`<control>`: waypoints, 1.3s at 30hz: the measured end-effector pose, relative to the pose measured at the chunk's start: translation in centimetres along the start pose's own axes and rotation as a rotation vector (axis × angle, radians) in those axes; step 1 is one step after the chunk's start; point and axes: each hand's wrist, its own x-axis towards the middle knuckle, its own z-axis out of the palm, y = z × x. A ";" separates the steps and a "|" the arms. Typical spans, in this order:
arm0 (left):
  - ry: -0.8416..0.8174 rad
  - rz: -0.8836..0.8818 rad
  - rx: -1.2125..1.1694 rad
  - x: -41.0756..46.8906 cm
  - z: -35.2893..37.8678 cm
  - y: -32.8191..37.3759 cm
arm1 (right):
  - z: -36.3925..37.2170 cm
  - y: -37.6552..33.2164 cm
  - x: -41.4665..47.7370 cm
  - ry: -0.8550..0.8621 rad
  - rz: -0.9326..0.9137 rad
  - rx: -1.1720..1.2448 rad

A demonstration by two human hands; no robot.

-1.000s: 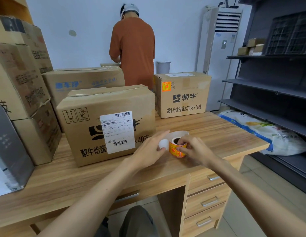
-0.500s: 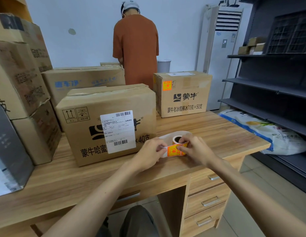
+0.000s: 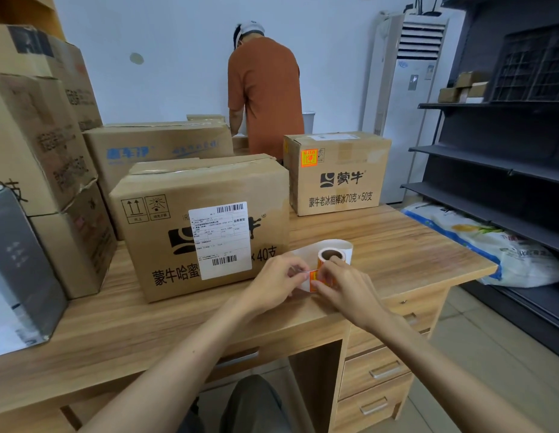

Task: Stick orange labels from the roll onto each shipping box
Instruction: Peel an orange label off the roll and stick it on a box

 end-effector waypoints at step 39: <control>0.166 -0.022 0.076 2.0 1.5 0.1 | -1.6 2.1 -1.1 0.161 0.229 0.407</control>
